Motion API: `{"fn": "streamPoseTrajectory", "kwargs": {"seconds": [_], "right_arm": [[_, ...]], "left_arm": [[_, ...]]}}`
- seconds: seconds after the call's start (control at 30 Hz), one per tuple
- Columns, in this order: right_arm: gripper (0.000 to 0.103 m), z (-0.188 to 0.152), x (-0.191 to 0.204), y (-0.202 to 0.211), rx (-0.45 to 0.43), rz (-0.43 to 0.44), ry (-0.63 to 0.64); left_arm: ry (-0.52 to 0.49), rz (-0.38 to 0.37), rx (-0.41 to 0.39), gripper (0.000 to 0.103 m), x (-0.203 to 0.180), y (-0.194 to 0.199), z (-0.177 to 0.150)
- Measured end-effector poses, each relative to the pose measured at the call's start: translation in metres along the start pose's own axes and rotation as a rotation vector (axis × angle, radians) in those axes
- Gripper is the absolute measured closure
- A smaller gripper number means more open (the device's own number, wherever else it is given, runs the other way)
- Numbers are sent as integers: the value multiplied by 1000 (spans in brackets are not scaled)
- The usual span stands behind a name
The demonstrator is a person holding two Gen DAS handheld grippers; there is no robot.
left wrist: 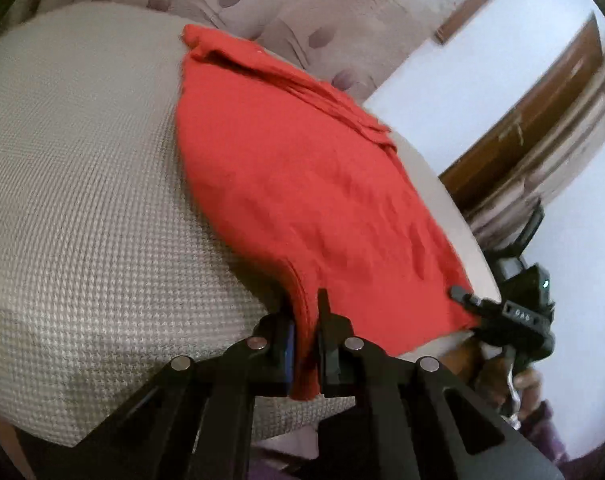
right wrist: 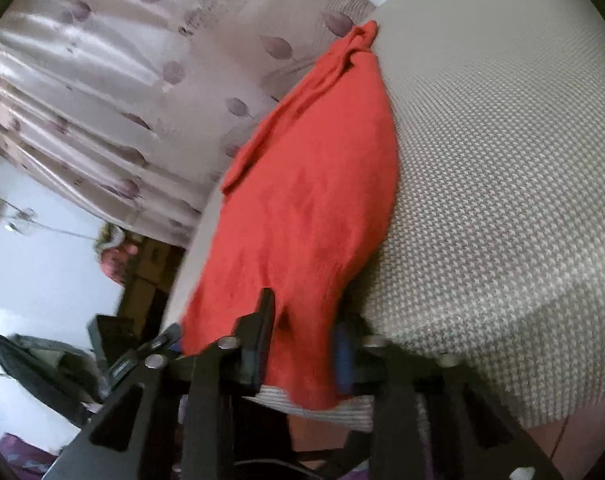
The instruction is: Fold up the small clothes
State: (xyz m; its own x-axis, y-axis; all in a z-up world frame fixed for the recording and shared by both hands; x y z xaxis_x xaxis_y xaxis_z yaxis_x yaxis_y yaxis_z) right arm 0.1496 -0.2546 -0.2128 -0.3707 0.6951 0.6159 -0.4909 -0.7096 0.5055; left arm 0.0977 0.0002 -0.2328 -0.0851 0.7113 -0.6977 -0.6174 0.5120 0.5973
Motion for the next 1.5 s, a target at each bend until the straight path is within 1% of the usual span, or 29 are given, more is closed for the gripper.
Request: {"fn": "streamPoseTrajectory", "kwargs": {"seconds": [0.03, 0.1, 0.2, 0.3, 0.6, 1.03, 1.23, 1.5], "right_arm": [[95, 0, 0, 0, 0, 0, 2], [95, -1, 2, 2, -1, -12, 23], [95, -1, 5, 8, -16, 6, 20], [95, -1, 7, 13, -34, 27, 5], [95, -3, 13, 18, -40, 51, 7], [95, -8, 13, 26, -52, 61, 10], [95, -7, 17, 31, -58, 78, 14], [96, -15, 24, 41, -58, 94, 10]], "left_arm": [[-21, 20, -13, 95, 0, 2, 0], [-110, 84, -68, 95, -7, 10, 0], [-167, 108, -101, 95, -16, 19, -1], [-199, 119, -118, 95, -21, 25, -1], [-232, 132, -151, 95, -30, 27, 2], [-266, 137, -167, 95, -32, 31, 2], [-267, 134, -168, 95, -27, 37, 1], [-254, 128, -161, 95, -15, 46, -2]]}}
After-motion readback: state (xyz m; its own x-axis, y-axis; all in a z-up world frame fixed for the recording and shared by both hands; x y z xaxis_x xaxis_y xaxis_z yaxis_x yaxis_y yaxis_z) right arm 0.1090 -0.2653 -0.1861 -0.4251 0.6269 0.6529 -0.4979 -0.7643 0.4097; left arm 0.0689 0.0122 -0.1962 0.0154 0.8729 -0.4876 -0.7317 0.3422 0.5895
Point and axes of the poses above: each gripper's, at about its wrist camera, not at the fingertips, and y roughly against the way its jaws point, x to its left, z to its top, the point moved 10 cm from there along -y, roughly the way its jaws point, and after that the axes turned 15 degrees about y, right-handed, at the moved point
